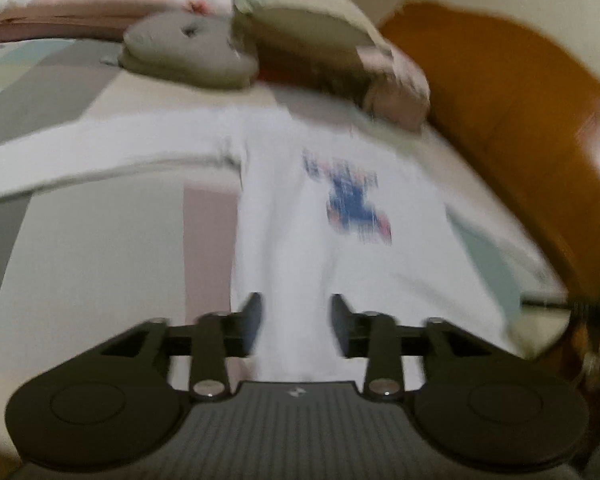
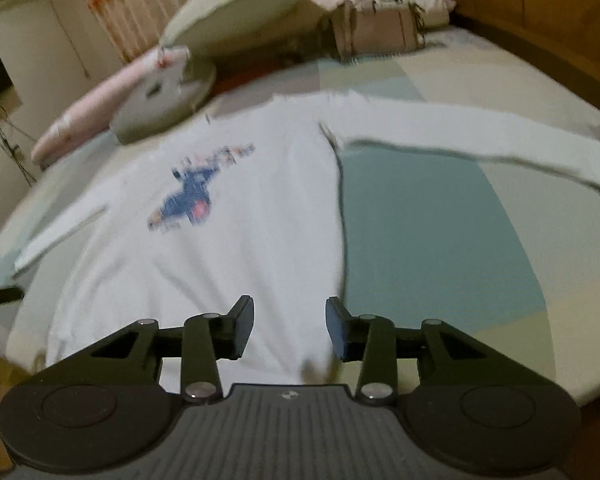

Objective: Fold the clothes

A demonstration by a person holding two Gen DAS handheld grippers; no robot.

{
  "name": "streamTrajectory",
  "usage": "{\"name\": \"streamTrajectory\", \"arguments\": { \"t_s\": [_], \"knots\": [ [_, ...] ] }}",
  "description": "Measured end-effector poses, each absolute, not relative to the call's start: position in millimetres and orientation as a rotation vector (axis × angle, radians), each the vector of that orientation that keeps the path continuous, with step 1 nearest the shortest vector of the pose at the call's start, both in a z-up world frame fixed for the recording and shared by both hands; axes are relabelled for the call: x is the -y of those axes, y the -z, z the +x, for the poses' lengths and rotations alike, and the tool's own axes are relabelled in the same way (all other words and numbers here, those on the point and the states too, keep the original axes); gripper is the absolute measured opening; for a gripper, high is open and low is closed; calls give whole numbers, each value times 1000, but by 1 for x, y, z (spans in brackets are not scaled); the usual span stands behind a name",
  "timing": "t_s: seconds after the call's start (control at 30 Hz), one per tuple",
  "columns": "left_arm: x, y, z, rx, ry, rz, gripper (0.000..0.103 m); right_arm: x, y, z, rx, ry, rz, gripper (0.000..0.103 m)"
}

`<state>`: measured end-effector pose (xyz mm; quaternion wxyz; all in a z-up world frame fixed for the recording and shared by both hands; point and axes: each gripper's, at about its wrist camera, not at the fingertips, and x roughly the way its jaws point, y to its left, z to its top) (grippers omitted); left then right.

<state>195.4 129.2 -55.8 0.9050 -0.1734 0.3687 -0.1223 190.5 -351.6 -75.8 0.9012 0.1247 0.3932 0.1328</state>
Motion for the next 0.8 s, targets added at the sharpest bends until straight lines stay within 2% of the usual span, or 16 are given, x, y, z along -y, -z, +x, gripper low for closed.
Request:
{"name": "streamTrajectory", "arguments": {
  "t_s": [0.17, 0.23, 0.27, 0.43, 0.67, 0.77, 0.8],
  "knots": [
    [-153, 80, 288, -804, 244, -529, 46, 332, 69, 211, -779, -312, 282, 55],
    [-160, 94, 325, -843, 241, -596, 55, 325, 68, 216, -772, -336, 294, 63],
    [-162, 103, 342, -867, 244, -641, 55, 322, 67, 219, -764, -352, 296, 65],
    [-170, 141, 401, -915, 200, -746, 55, 308, 68, 240, -746, -413, 312, 69],
    [-179, 165, 435, -857, 198, -887, 55, 296, 81, 266, -771, -464, 316, 75],
    [-175, 165, 445, -839, 170, -871, 48, 289, 88, 271, -783, -478, 316, 75],
    [-171, 164, 447, -835, 150, -843, 37, 287, 90, 273, -788, -481, 316, 75]
  ]
}}
